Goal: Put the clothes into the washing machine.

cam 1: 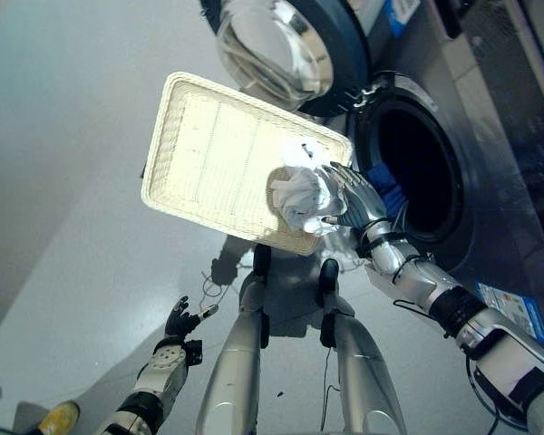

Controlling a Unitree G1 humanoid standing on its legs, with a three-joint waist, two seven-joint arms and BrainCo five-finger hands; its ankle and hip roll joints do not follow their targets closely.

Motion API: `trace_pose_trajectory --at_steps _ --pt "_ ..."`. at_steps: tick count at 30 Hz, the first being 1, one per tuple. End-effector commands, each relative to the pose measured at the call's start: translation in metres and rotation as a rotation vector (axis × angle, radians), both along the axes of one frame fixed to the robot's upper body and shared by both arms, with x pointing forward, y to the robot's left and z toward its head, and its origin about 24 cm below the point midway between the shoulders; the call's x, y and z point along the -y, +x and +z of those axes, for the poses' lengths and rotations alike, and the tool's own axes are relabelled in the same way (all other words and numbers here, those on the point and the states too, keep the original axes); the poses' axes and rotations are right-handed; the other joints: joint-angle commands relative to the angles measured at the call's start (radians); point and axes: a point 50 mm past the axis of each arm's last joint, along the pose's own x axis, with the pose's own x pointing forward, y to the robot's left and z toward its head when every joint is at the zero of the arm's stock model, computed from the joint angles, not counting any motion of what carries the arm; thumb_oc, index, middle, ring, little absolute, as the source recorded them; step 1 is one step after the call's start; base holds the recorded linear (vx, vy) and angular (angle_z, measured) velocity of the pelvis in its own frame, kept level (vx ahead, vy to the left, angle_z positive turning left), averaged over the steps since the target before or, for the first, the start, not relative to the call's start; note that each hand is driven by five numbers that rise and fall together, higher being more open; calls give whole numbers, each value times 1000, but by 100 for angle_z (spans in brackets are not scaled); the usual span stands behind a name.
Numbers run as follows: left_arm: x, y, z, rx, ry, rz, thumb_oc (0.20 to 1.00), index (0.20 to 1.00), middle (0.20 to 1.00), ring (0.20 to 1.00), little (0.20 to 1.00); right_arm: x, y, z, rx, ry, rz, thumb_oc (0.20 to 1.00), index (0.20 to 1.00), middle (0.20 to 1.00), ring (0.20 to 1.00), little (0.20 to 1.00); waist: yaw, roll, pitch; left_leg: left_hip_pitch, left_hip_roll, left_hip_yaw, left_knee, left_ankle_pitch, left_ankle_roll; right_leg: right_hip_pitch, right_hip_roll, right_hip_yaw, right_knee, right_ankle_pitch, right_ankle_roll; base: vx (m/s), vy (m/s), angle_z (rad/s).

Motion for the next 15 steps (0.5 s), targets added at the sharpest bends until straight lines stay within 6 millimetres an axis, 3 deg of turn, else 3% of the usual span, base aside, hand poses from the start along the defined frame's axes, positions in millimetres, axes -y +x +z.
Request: trace_pose_trajectory --at_steps 1,8,15 --pt "6 8 3 11 0 -39 1000 1000 1000 1000 1000 9 9 1 -70 -60 -72 1000 1000 1000 1000 1000 20 29 -17 3 -78 42 79 -99 11 -22 1 12 -51 94 65 -11 -51 19" --pt "17 12 5 31 -7 -83 1000 1000 1000 1000 1000 34 24 -20 -268 -81 -290 1000 1000 1000 1000 1000 60 52 -17 -46 -76 18 84 -80 3 -58 -2 -25 -22 76 52 9 -63 19" --pt "31 19 13 77 -23 -143 1000 1000 1000 1000 1000 81 29 -33 -507 -82 -617 1000 1000 1000 1000 1000 105 105 -17 -120 -84 -5 108 -69 0 -129 -12 -62 33 56 40 29 -78 19"
